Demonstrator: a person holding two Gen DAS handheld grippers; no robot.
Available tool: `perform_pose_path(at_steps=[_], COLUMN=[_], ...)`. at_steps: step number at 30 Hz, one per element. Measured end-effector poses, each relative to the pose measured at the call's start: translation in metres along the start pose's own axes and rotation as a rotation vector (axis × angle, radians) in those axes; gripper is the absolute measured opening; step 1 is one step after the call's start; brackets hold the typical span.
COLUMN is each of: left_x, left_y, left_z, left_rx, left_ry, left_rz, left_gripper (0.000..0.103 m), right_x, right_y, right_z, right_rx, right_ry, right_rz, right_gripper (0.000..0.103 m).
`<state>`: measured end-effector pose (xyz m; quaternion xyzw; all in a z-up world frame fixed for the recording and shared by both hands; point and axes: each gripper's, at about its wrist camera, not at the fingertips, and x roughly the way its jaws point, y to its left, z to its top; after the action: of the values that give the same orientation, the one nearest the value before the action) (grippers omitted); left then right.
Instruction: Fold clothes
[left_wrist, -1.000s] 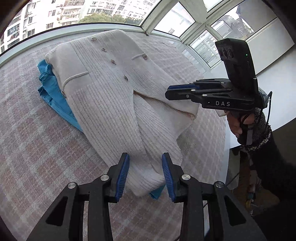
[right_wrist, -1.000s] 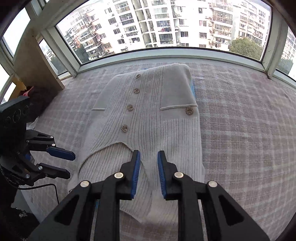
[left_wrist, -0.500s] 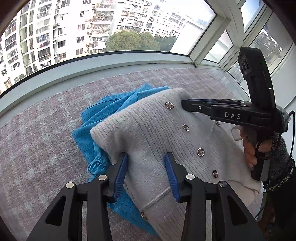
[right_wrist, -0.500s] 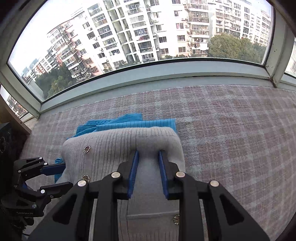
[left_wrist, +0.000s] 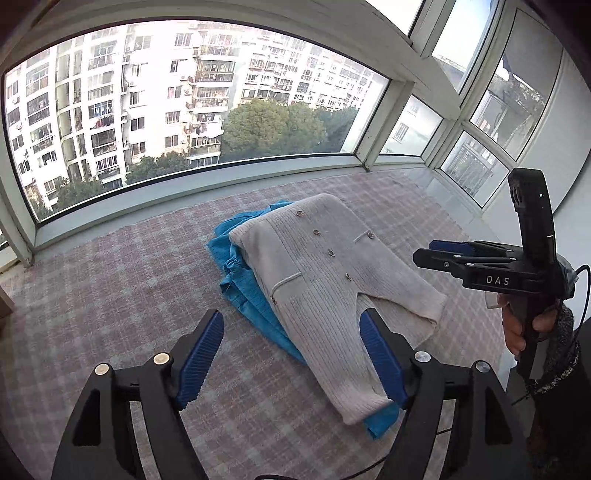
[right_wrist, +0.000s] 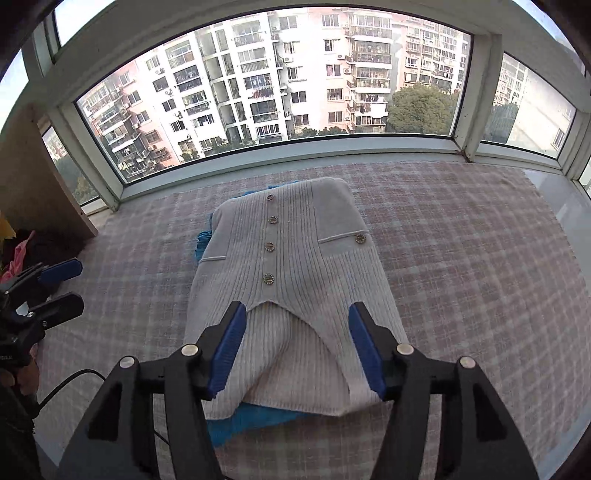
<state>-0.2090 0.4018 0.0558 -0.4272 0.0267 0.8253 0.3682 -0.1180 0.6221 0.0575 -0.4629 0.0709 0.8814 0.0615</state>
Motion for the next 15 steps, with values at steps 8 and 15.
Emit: perform_pose_path(at_steps=[8, 15], left_x=[-0.086, -0.14], left_y=[-0.03, -0.022], left_z=[-0.064, -0.106], left_rx=[0.069, 0.064], left_ry=[-0.016, -0.029], left_rz=[0.092, 0.173], left_gripper=[0.078, 0.079], right_x=[-0.065, -0.108], right_y=[0.054, 0.09], right_z=[-0.08, -0.124], right_rx=[0.097, 0.156], right_ry=[-0.038, -0.079], right_rz=[-0.054, -0.103], right_gripper=[0.058, 0.058])
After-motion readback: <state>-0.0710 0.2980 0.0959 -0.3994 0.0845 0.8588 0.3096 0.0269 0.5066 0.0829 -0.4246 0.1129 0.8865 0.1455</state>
